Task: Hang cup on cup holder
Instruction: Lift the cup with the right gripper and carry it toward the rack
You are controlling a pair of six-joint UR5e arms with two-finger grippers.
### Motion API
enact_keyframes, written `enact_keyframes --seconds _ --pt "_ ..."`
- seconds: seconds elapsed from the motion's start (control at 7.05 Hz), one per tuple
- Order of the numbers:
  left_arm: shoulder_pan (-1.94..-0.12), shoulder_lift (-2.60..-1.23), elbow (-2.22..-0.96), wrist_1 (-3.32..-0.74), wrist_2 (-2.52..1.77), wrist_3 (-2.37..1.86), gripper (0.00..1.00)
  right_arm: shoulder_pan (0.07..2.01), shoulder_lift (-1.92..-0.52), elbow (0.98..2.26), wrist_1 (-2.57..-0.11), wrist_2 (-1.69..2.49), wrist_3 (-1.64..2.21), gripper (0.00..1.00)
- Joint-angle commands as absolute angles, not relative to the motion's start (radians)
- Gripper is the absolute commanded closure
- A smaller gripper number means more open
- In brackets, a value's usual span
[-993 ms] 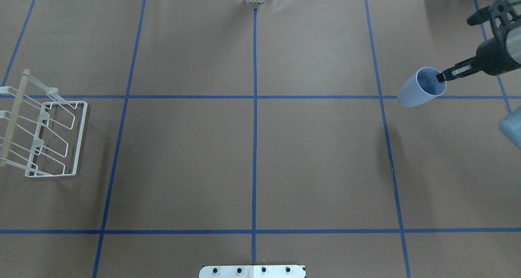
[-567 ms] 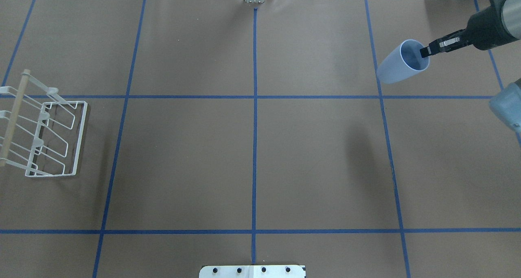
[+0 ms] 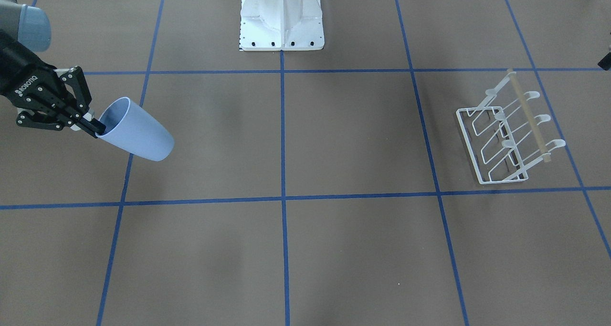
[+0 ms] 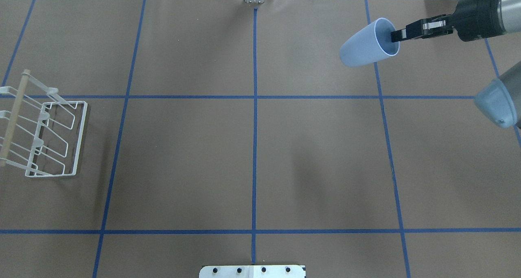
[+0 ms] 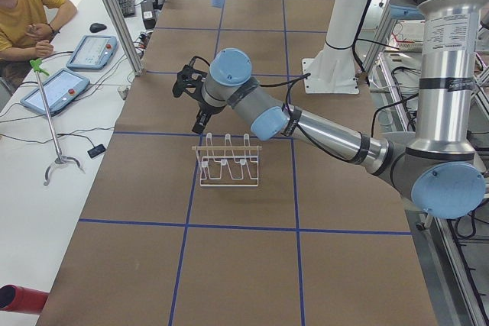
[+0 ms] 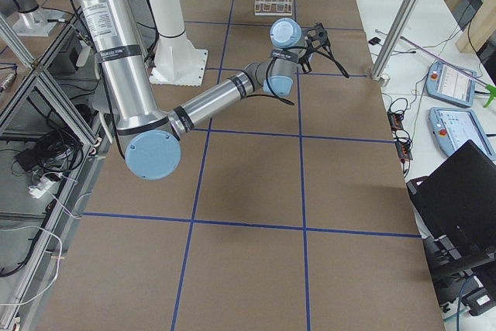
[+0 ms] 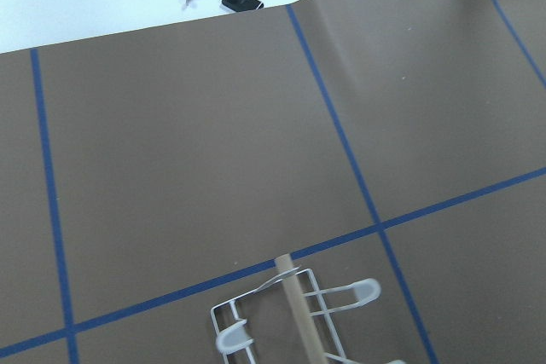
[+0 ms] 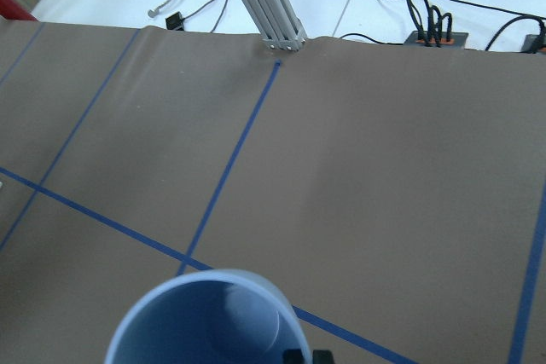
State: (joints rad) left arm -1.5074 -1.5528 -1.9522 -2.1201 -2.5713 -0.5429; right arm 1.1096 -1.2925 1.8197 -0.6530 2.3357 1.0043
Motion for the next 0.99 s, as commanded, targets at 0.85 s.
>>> enact_keyframes --seconds 0.85 --pt "-1.182 -1.736 -1.948 -2.837 -2.414 -1.603 0.02 0.772 -1.290 1.818 0.010 1.946 1.430 1.00"
